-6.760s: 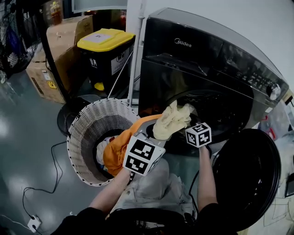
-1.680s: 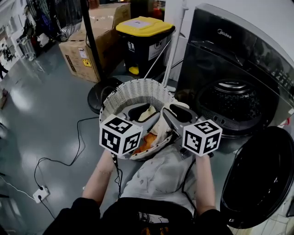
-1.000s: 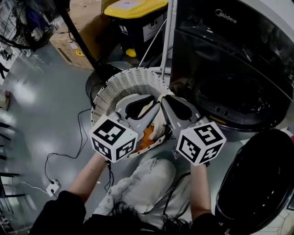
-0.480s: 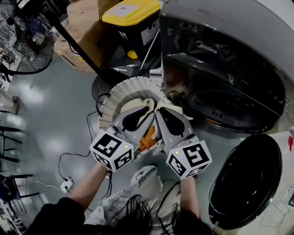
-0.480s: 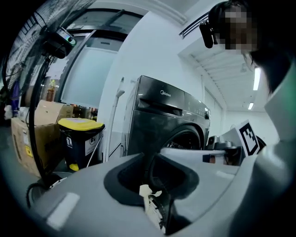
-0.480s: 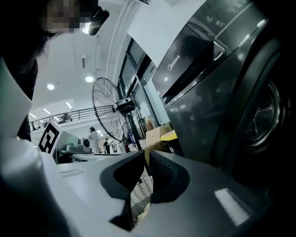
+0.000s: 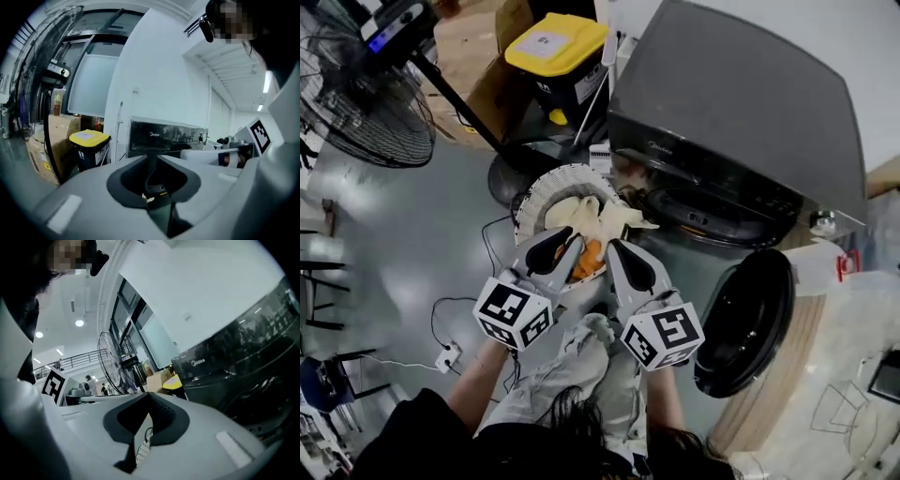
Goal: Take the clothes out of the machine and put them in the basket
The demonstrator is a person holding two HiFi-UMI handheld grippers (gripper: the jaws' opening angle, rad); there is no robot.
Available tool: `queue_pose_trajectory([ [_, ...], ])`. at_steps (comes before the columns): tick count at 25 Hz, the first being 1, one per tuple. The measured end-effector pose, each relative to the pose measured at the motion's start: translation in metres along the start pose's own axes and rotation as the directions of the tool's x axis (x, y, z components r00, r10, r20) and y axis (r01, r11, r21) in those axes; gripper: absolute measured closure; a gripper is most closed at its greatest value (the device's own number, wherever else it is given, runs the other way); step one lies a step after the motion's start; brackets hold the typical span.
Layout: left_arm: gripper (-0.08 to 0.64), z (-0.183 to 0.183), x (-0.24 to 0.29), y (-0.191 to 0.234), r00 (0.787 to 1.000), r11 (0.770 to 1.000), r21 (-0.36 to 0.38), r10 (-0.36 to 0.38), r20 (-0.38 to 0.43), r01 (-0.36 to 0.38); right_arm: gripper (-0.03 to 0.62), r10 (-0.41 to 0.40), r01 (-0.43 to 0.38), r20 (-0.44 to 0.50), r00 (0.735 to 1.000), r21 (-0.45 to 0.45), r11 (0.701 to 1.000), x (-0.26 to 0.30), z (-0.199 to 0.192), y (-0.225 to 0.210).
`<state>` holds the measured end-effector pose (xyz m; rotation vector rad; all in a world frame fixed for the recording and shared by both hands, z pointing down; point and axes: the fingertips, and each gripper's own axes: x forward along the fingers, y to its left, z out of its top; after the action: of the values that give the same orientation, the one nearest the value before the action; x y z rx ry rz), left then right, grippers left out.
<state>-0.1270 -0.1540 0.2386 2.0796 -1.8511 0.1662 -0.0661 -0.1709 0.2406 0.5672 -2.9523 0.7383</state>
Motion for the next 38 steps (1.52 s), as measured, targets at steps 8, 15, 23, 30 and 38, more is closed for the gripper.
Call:
queue_pose_trajectory([
  [8,0.495,0.1,-0.053,-0.048,1.0,1.0,0.028,-0.013,0.021,0.013,0.581,-0.033,0.033,-0.013,0.999,-0.013,0.999,-0.05,0.106,0.062],
  [15,0.503,0.154,-0.096,-0.086,0.996,1.0,0.0,-0.027,0.088,0.027,0.581,-0.051,0.051,0.007,0.999,-0.057,0.997,-0.09,0.157,0.11],
  [23,0.506,0.168,-0.146,-0.12,0.995,0.999,0.005,-0.045,0.084,0.045,0.581,-0.049,0.05,0.033,0.998,-0.04,0.998,-0.129,0.164,0.148],
  [30,0.508,0.169,-0.169,-0.143,0.989,0.99,0.043,-0.136,0.054,0.133,0.583,-0.094,0.096,0.046,0.995,-0.047,0.994,-0.146,0.16,0.162],
  [38,0.52,0.169,-0.19,-0.14,0.964,0.962,0.079,-0.265,0.013,0.263,0.583,-0.203,0.209,0.083,0.976,-0.063,0.976,-0.15,0.158,0.184],
])
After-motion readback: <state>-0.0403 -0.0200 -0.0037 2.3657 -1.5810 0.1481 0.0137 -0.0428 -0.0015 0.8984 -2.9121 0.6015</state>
